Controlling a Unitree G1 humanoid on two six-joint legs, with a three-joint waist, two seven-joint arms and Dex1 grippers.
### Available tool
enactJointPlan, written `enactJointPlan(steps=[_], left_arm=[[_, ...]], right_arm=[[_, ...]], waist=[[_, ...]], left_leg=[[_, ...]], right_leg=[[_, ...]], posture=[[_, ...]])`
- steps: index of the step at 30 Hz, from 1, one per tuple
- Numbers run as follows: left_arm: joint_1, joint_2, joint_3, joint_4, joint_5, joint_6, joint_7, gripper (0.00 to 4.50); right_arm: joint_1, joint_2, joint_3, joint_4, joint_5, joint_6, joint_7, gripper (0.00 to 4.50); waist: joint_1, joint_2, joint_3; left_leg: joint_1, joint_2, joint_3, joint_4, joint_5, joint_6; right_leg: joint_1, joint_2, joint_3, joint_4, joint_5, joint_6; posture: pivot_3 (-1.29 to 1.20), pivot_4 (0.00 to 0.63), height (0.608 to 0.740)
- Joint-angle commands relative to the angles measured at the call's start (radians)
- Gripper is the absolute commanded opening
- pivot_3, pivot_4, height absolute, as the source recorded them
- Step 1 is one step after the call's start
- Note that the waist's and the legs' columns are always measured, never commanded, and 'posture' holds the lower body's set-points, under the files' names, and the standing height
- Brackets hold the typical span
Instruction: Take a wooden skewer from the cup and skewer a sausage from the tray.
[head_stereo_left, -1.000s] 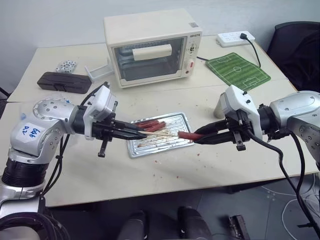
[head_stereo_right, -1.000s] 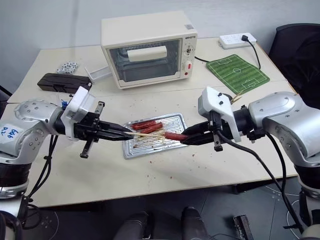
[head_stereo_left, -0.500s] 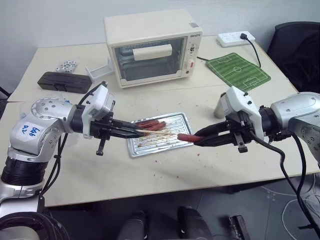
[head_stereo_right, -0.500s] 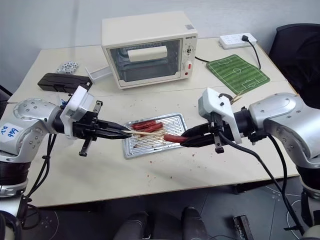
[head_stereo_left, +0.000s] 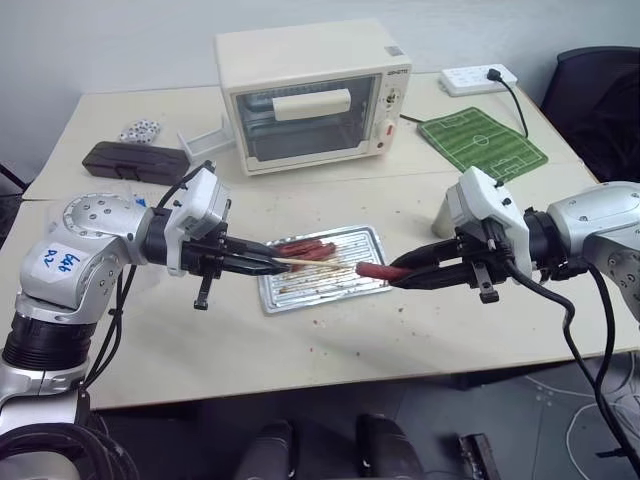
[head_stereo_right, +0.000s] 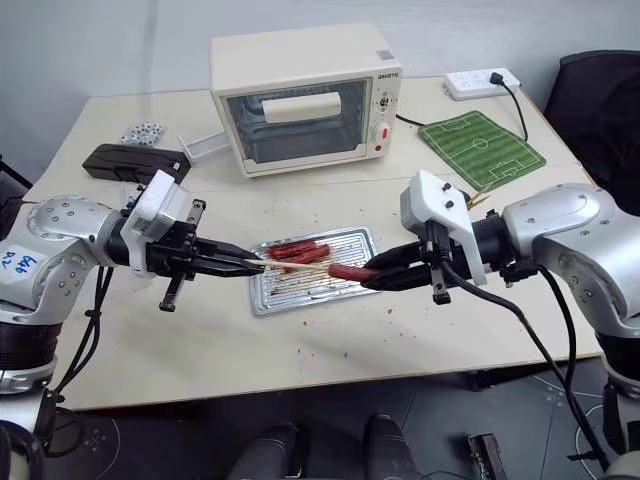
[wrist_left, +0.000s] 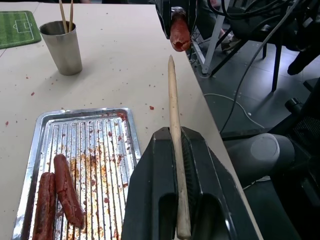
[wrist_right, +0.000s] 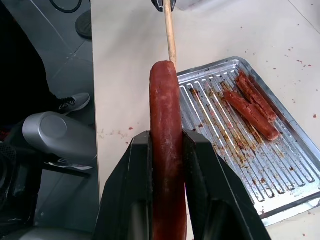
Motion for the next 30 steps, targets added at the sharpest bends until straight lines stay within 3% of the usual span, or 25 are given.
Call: enactJointPlan(steps=[1, 30], left_arm=[[-0.030, 0.002, 0.016, -0.012, -0.007, -0.008, -0.005, 0.00], [-0.061, -0.040, -0.024, 0.005, 0.012, -0.016, -0.021, 0.00]], right_arm=[[0.002, -0.012, -0.012, -0.014, -0.006, -0.021, 0.002, 0.82], [-0.069, 0.048, 0.025, -0.036, 0.022, 0.011, -0.017, 0.82]], waist=[[0.000, 0.000, 0.000], [0.000, 0.000, 0.000]], left_leg=[[0.000, 0.000, 0.000, 0.000, 0.000, 0.000], [0.000, 0.000, 0.000, 0.002, 0.000, 0.000]], right_leg=[[0.000, 0.000, 0.000, 0.000, 0.000, 0.000], [0.000, 0.000, 0.000, 0.005, 0.000, 0.000]], posture=[[0.00, 0.150, 0.740], [0.00, 0.150, 0.740]])
